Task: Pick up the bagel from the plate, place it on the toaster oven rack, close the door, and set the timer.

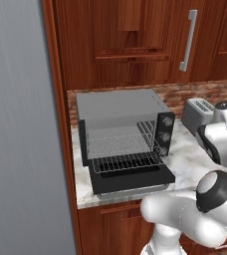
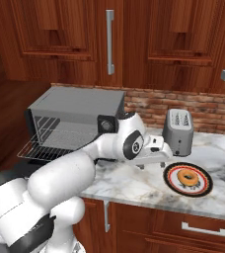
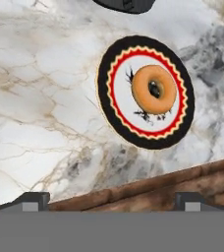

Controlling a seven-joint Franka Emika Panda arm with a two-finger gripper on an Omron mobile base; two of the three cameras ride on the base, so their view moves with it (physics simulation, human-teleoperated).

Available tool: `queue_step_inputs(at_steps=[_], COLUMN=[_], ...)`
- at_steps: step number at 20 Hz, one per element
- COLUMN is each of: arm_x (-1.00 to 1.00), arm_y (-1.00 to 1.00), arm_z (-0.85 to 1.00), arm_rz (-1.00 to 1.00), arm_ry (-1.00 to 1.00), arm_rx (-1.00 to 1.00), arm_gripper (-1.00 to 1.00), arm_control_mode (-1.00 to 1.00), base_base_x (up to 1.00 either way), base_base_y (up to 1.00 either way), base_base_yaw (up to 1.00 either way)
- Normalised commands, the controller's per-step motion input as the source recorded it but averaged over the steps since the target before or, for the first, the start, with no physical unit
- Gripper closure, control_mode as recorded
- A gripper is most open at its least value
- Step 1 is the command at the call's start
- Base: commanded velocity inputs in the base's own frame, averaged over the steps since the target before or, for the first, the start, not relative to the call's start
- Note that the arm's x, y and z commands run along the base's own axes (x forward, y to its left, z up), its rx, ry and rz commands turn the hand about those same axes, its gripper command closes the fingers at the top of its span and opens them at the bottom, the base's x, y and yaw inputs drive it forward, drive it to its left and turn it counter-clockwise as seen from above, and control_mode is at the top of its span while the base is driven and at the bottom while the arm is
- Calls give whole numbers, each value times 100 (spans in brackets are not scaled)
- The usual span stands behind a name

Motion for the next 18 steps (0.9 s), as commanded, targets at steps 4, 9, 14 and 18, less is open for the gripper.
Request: queue_step_inputs(at_steps=[4,9,14,18], arm_x=[53,40,8,2], arm_y=[-38,-36,-28,-21], arm_z=[-8,-6,-13,-23], arm_rz=[8,6,4,4], arm_ry=[2,9,9,4], arm_rx=[-1,-1,0,0], arm_gripper=[-100,-100,-100,-100], arm_control_mode=[-100,-100,-100,-100], base_base_x=[0,0,0,0], base_base_y=[0,0,0,0], base_base_yaw=[0,0,0,0])
